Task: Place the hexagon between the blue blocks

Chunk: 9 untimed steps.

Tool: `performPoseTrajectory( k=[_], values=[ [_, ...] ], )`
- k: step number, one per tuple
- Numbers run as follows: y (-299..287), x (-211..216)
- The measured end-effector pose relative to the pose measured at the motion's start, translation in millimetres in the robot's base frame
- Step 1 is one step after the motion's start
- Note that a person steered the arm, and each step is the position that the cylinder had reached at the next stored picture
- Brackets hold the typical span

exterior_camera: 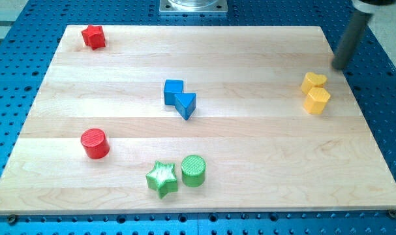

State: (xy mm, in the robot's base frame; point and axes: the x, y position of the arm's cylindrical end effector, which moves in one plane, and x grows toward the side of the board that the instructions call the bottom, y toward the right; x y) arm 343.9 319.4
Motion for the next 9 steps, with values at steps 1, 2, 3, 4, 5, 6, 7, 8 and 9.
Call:
performPoseTrajectory(
  k=[1,2,3,4,5,6,7,8,9],
  values=[
    [7.0,57.4],
    [-42.7,92.0],
    [-133.2,87.3],
    [-227.3,87.0],
    [-229.1,96.0],
    [-288.9,114.0],
    [-331.8,114.6],
    [-319.0,131.8],
    [-348.6,142.6]
  ],
)
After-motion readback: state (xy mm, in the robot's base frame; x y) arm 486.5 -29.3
